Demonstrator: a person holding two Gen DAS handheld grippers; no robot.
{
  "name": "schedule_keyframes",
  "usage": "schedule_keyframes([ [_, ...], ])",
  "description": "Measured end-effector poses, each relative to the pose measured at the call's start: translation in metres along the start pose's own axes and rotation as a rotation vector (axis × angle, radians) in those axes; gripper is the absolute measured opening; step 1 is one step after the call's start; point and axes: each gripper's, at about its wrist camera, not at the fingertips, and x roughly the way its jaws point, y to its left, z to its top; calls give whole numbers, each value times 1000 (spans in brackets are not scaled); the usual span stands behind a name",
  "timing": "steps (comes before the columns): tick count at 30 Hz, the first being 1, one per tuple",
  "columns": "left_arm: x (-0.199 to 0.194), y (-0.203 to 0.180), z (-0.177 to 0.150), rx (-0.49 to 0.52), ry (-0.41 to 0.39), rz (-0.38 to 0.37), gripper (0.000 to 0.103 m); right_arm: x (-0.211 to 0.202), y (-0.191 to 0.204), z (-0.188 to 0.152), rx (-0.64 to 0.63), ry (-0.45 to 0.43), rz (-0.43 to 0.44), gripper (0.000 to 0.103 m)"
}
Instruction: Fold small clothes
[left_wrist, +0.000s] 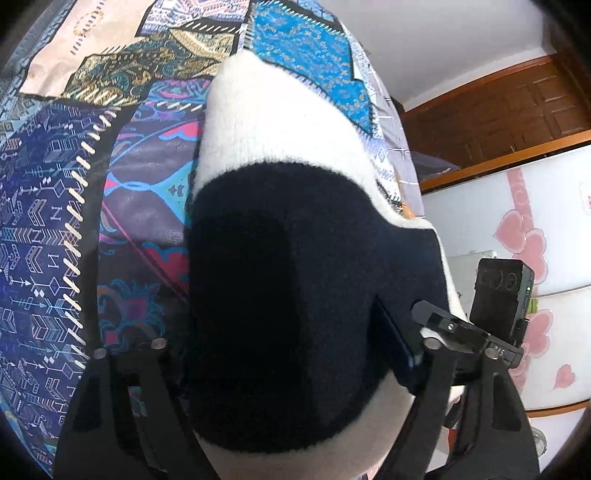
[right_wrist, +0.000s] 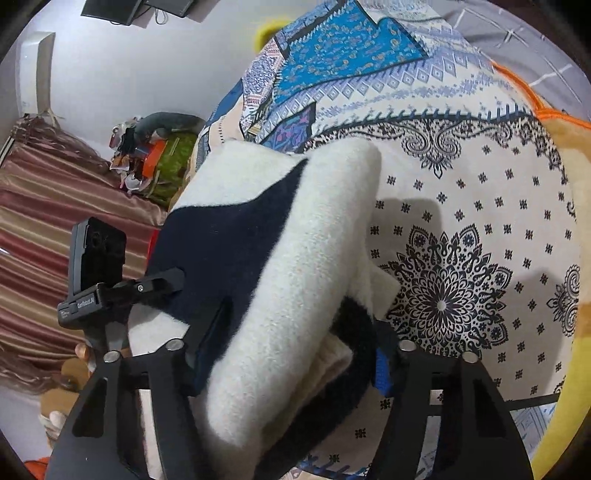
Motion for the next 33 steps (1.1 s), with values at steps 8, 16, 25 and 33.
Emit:
schedule_keyframes([
  [8,-28,-5,-8,46,-48,-28,59,-10,19,3,-66,-45,-37,38],
  [16,-58,-20,-15,99,-100,-39,54,-30,62,14,-155,-114,-36,31],
  [25,-42,-9,-21,61,-43,27,55,-5,41,10,-76,-24,-97,39],
  [33,-35,2,-21,43,-27,34,65,-6,25,3,-63,10,-125,69],
])
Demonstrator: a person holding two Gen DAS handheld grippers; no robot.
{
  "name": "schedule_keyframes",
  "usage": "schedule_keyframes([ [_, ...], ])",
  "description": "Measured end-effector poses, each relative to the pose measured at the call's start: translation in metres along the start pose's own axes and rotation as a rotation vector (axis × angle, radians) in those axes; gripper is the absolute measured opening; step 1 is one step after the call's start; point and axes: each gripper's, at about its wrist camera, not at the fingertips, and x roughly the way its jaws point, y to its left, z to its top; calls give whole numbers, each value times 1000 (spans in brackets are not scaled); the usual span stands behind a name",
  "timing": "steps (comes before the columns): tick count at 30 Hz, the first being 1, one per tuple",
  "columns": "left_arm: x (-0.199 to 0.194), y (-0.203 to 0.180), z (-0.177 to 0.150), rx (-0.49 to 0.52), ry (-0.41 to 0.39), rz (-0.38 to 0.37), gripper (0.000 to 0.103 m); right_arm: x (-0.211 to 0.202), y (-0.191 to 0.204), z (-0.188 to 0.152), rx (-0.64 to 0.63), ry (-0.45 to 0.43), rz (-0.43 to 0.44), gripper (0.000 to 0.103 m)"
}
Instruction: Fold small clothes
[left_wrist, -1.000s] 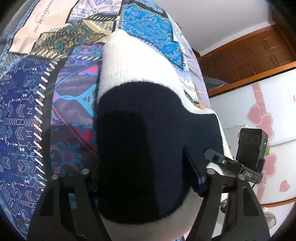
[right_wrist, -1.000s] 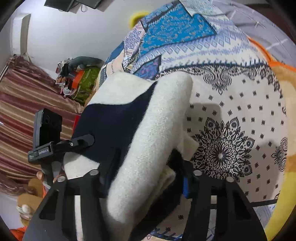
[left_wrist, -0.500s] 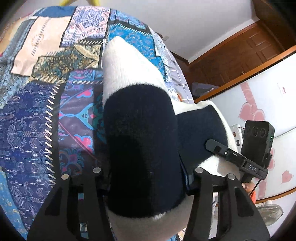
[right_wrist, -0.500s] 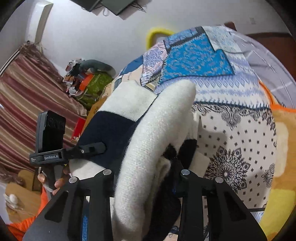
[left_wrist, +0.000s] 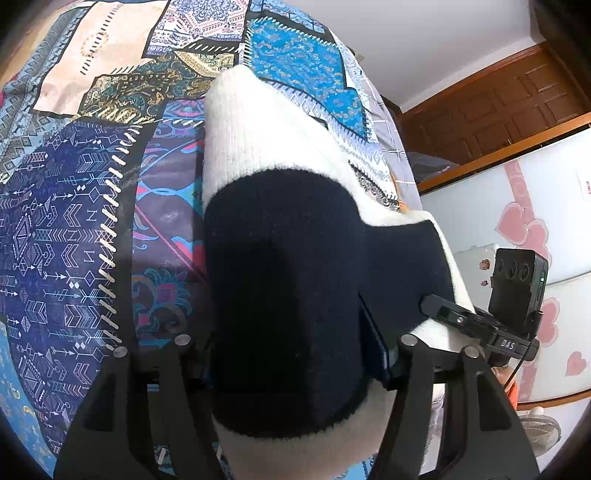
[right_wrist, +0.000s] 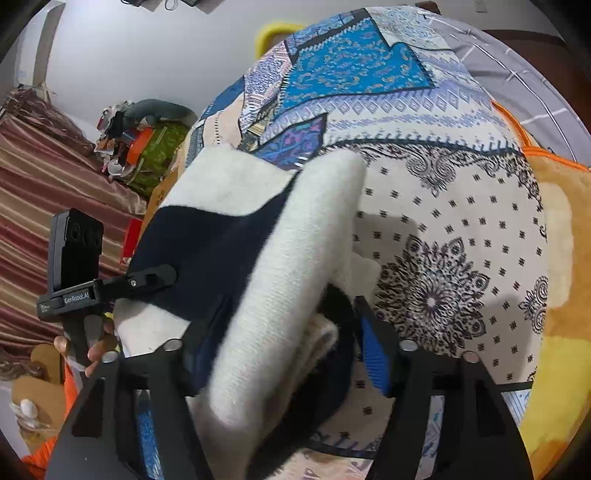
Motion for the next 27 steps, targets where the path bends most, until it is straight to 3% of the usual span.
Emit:
schedule_keyframes([
  [2,3,-1,1,4,4,5,68,0,-7,-5,16,12,8,77],
  [7,13,1,1,3,14,14,72,11,-21,-11,76,66,84,84],
  [11,20,2,1,-4,21,12,75,25,-28,-10,111,103,157,86],
  [15,28,3,5,-16,30,-3,76,29,-22,-7,88,105,168,86],
  [19,31,1,9,-8,22,-7,75,29,-18,-7,85,92,192,67],
  [22,30,-4,9,17,3,-13,69,27,-16,-7,91,82,209,54],
  [27,21,-7,9,45,-24,-23,58,21,-6,-7,68,62,192,46],
])
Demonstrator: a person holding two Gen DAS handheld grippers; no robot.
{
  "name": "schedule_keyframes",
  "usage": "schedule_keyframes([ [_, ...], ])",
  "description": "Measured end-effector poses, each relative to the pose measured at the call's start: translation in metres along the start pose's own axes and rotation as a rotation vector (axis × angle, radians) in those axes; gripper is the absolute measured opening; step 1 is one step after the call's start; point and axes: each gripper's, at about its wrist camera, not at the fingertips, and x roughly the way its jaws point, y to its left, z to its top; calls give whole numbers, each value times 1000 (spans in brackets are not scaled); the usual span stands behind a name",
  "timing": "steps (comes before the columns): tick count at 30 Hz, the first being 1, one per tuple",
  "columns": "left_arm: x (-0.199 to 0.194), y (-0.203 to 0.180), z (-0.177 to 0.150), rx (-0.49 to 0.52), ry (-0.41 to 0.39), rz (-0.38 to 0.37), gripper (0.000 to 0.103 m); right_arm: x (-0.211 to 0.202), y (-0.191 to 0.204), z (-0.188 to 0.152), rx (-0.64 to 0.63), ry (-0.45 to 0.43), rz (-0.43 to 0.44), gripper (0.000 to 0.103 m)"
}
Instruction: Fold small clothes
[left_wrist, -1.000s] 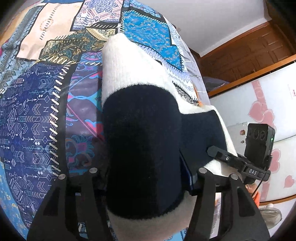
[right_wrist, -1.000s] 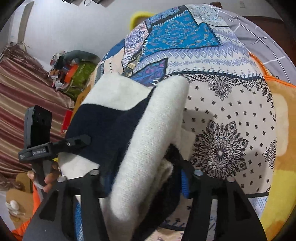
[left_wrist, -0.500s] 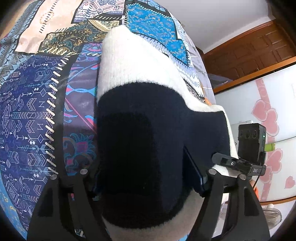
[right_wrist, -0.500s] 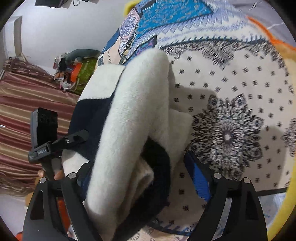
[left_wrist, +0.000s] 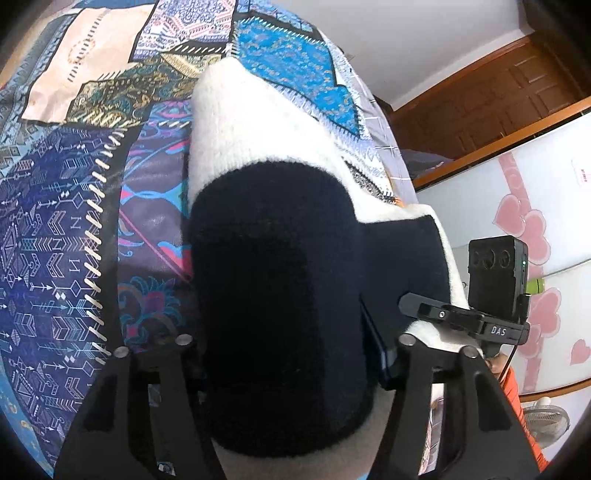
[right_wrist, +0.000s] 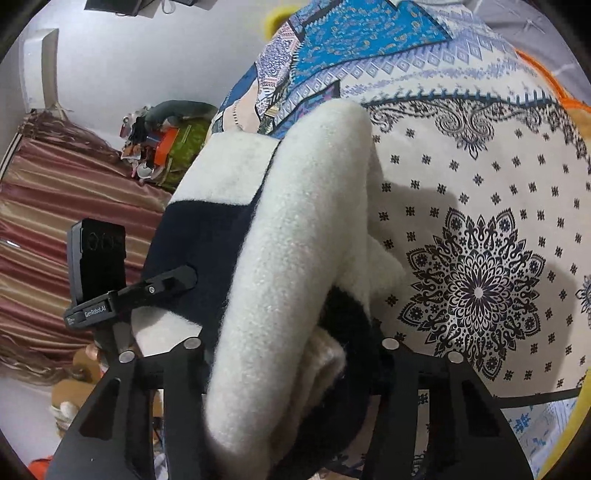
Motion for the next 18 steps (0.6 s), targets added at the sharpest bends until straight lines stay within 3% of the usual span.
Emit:
schedule_keyframes([
  [8,-26,-8,3,37,-60,0,51,-7,26,6,-75,-39,-30,41],
  [18,-92,-9,2,54,-187,-14,51,-13,92,20,-199,-100,-46,41],
])
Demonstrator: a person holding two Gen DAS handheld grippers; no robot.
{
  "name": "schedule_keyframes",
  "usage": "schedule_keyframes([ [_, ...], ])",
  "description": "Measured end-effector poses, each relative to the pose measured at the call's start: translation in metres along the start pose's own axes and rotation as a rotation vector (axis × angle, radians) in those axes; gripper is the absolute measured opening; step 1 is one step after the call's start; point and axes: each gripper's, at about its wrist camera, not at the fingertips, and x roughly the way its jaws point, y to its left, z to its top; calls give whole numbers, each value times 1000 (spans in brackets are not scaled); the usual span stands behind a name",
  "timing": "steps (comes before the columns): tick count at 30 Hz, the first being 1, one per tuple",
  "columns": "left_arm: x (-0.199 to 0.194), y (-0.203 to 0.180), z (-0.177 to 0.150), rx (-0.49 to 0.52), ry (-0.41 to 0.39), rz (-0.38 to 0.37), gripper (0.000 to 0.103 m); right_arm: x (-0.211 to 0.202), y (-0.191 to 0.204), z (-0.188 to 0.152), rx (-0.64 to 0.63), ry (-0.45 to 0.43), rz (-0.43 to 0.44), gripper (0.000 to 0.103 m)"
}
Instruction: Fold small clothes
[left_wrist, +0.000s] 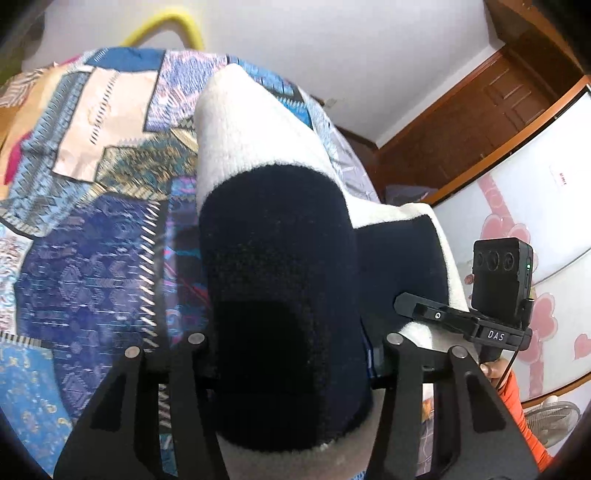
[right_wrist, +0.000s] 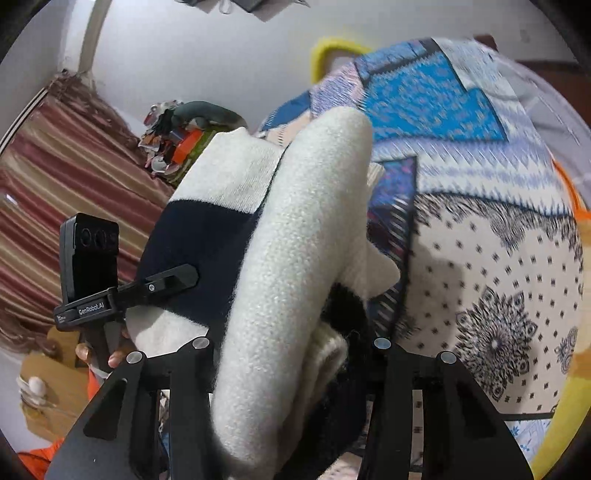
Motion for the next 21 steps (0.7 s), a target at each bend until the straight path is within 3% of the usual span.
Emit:
schedule_keyframes([
  [10,-54,30,-17,-20,-55,25,51,24,46,-2,-63,14,6,41],
  [21,-49,93,-56,-129,19,35,52,81,50,-31,-13,151,-3,42],
])
